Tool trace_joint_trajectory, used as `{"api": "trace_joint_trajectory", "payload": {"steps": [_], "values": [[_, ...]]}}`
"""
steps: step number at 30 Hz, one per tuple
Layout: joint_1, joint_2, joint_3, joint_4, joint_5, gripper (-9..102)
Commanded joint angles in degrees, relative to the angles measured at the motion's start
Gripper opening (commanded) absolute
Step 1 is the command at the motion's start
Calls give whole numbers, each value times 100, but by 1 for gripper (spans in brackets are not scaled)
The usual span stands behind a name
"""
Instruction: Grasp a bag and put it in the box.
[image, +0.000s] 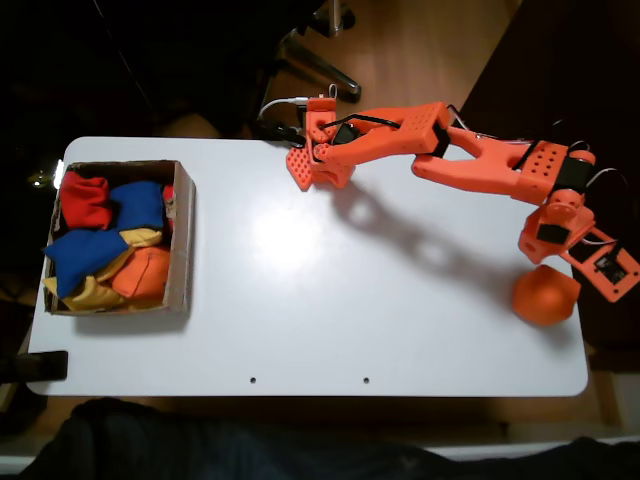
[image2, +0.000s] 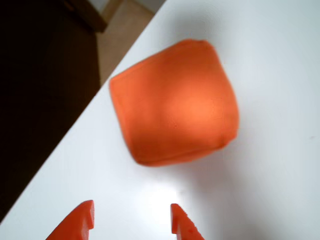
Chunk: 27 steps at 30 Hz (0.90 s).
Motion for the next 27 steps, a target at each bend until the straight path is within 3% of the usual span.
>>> {"api": "trace_joint_trajectory", "payload": {"steps": [1,15,22,27], "values": [[114,62,-264,9,-141,31],[360,369,-97,-325,-870,35],[369,1327,1450,-1248,-1151,35],[404,1793,2109,-1468,-1204,35]]}}
